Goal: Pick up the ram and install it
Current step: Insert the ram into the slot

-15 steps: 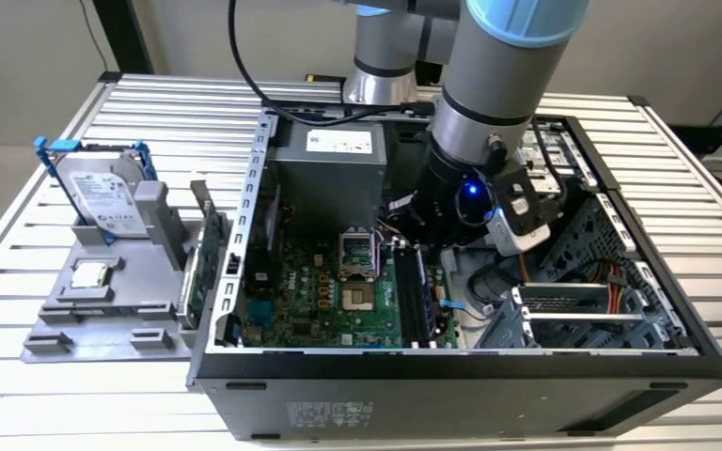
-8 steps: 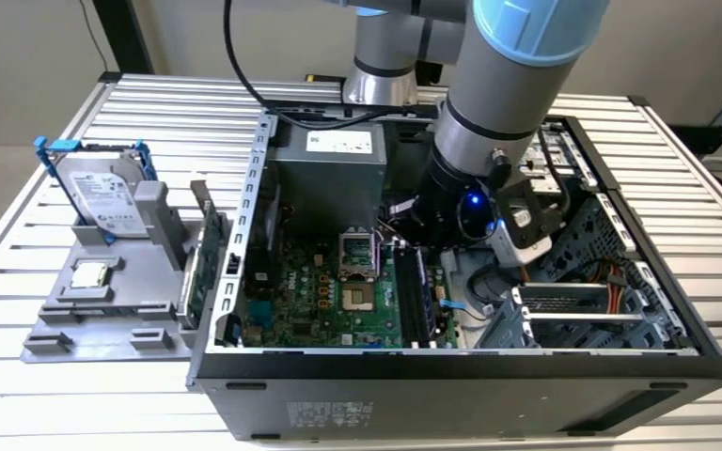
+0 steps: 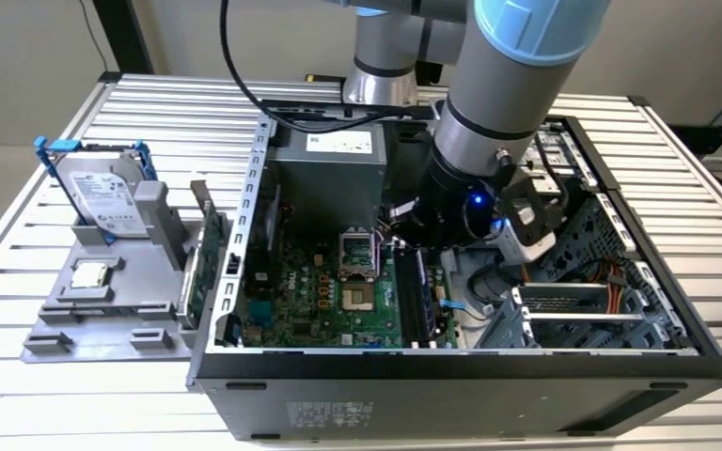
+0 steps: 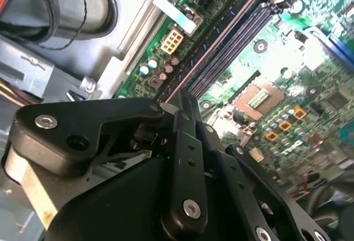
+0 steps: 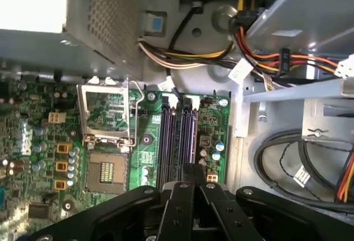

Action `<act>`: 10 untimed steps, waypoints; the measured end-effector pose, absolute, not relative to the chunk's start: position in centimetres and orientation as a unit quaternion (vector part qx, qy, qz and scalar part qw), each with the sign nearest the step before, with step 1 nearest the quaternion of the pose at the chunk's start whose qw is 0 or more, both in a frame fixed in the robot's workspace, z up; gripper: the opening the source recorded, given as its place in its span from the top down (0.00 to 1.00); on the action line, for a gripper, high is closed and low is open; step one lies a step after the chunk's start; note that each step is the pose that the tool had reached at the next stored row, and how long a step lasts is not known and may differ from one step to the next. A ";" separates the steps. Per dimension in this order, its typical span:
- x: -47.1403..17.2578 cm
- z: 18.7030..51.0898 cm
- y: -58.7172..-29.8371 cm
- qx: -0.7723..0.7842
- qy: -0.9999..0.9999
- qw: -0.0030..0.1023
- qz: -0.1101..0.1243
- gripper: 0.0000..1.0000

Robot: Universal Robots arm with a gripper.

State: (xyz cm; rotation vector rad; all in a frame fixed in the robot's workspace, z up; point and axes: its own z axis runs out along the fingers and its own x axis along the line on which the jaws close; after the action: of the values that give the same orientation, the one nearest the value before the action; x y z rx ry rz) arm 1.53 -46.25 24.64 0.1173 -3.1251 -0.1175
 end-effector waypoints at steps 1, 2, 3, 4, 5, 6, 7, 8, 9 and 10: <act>1.5 24.6 -46.3 0.046 -0.998 0.006 -0.037 1.00; 1.5 24.6 -46.3 0.056 -0.998 0.007 -0.037 1.00; 1.5 24.6 -46.3 0.065 -0.997 0.007 -0.037 1.00; 1.5 24.6 -46.3 0.073 -0.997 0.007 -0.037 1.00; 1.5 24.6 -46.3 0.083 -0.996 0.008 -0.037 1.00; 1.5 24.6 -46.3 0.091 -0.995 0.008 -0.037 1.00; 1.5 24.6 -46.3 0.099 -0.994 0.008 -0.037 1.00; 1.5 24.6 -46.3 0.106 -0.994 0.009 -0.037 1.00; 1.5 24.6 -46.3 0.114 -0.993 0.009 -0.037 1.00; 1.5 24.6 -46.3 0.121 -0.992 0.009 -0.037 1.00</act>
State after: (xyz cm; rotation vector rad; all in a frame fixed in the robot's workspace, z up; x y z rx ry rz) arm 1.53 -46.25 24.64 0.3794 -3.0981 -0.1150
